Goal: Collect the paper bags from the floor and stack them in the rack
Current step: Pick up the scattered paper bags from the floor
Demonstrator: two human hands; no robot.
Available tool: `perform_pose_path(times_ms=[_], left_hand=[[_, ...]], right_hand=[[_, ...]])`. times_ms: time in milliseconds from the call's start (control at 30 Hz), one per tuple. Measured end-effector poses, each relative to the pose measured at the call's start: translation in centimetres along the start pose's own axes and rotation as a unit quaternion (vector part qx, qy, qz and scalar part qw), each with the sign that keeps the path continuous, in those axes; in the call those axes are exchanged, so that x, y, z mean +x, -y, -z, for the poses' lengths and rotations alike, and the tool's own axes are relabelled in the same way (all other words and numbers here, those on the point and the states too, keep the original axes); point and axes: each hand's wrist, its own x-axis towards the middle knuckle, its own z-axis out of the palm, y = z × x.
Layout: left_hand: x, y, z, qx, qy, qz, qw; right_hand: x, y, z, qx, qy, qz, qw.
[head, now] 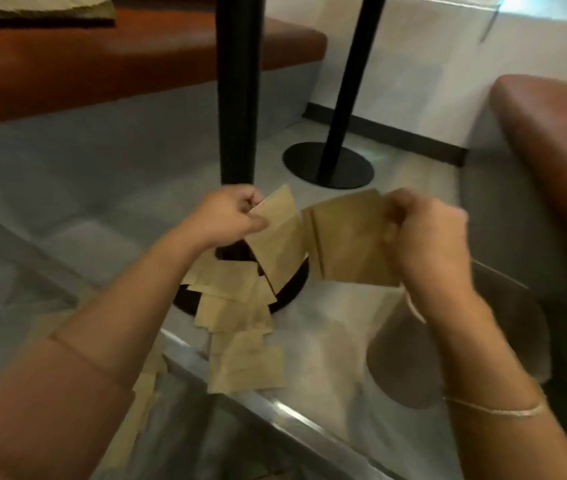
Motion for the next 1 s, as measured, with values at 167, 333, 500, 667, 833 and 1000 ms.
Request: perform_pose_path(times_ms=[167,333,500,667,833,1000], left_hand=[[1.4,-12.5,-4.2,-0.029,-0.059,-0.161,0.985],[2.2,-18.3,-10.7,0.042,-0.019,-0.205,0.978],[2.0,-17.1,-17.4,0.123,0.105,-0.166,0.973],[1.9,-13.3,-18.5,0.083,0.139,-0.124,0.979],[2.6,-12.2,-18.9,0.018,0.208,-0.098,0.973],[3.0,-10.3,-17.6,0.052,0.162,-0.114,0.979]], right_hand=[[0.5,-6.3,10.3,-0.056,-0.107,-0.09,0.989],[0.8,-10.6,10.2,-0.124,-0.061,-0.199,0.97],[-0.1,-12.1,5.6,-0.149,0.052,-0.222,0.962],[0.1,-10.8,2.7,-0.118,0.02,-0.187,0.975],[0.5,-9.4,1.4,-0.081,0.007,-0.201,0.976],[-0.1,-8.6,0.9,-0.07,0.001,-0.134,0.989]])
